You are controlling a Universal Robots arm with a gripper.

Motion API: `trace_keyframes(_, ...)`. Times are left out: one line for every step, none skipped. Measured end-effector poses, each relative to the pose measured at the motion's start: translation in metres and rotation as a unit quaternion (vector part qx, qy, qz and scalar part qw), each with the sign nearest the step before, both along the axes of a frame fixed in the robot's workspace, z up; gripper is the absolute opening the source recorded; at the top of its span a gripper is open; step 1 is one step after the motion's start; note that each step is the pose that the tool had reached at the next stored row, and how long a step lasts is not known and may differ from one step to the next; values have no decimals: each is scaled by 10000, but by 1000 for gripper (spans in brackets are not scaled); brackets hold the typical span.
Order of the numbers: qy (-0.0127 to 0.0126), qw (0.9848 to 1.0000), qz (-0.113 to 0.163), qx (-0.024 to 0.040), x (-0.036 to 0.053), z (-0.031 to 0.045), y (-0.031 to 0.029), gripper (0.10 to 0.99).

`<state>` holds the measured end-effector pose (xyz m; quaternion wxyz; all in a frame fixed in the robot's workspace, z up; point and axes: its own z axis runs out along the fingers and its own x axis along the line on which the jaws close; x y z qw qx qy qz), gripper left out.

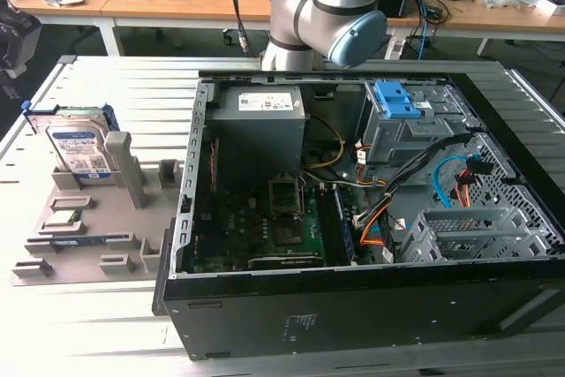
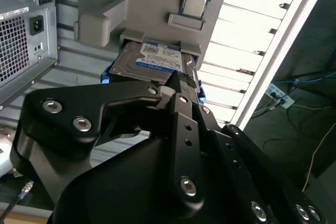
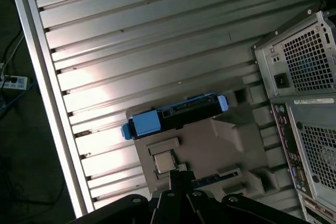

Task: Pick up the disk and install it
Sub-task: 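Pick up the disk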

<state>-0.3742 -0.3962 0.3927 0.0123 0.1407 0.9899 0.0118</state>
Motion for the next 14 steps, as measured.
trace_keyframes(0, 10000, 0, 0, 0, 0, 0, 106)
trace_keyframes(0, 10000, -1, 0, 0, 0, 0, 106)
trace_keyframes(0, 10000, -1, 0, 0, 0, 0, 106)
trace_keyframes(0, 10000, -2, 0, 0, 0, 0, 106)
trace_keyframes(0, 10000, 8, 0, 0, 0, 0, 106)
trace_keyframes(-1, 9998, 194, 0, 0, 0, 1, 106)
trace_keyframes(0, 9991, 412, 0, 0, 0, 1, 106)
trace_keyframes(0, 9985, 548, 0, 0, 0, 1, 106)
trace_keyframes(0, 9981, 624, 0, 0, 0, 1, 106)
trace_keyframes(0, 9967, 809, -1, 0, 0, 0, 106)
trace_keyframes(0, 9946, 1038, -1, 0, 1, 0, 106)
trace_keyframes(1, 9934, 1148, -1, 0, 1, 0, 106)
trace_keyframes(0, 9923, 1240, -1, 0, 0, 0, 106)
trace_keyframes(0, 9902, 1394, 0, 0, 0, 0, 106)
